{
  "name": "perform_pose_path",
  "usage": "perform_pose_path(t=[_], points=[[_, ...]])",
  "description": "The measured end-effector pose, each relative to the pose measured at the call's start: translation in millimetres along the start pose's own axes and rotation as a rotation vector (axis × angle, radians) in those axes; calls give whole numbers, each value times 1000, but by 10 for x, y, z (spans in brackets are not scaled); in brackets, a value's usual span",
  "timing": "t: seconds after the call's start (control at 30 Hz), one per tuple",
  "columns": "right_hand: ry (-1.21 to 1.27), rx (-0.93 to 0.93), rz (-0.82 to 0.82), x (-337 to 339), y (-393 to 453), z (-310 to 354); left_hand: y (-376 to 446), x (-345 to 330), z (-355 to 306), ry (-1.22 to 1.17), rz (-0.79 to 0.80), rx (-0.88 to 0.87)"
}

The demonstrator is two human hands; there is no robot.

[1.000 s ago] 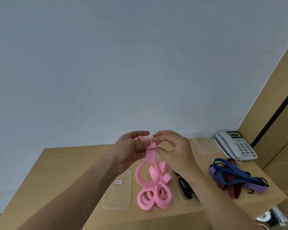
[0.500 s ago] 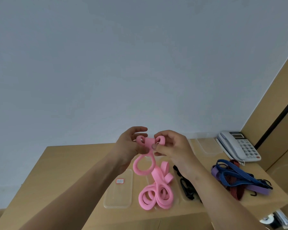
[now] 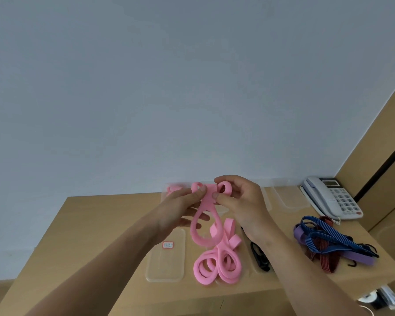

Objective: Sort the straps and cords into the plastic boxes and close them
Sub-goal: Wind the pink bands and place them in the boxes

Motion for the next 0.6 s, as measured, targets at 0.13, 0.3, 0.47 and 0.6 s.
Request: perform_pose_path(t=[0.13,0.3,0.47,0.6], points=[[-104,53,10,-71,-14,1,5,45,3,-134,14,50],[-164,183,21,-203,-114,18,44,122,35,-305,37,110],[-272,331,32,-324,-221,-31,55,178,63,-374,92,99],[-335,365,41,-372,-287,-96,60,256,127,-416,63,109]])
Point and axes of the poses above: each hand's wrist, its own y-axis towards the middle knuckle, its own x-axis out of the back of the hand, z = x × y, the point moved 4 cm from there along y, towards the middle knuckle, and after that the axes turned 7 degrees about -z, right-handed, at the moved point
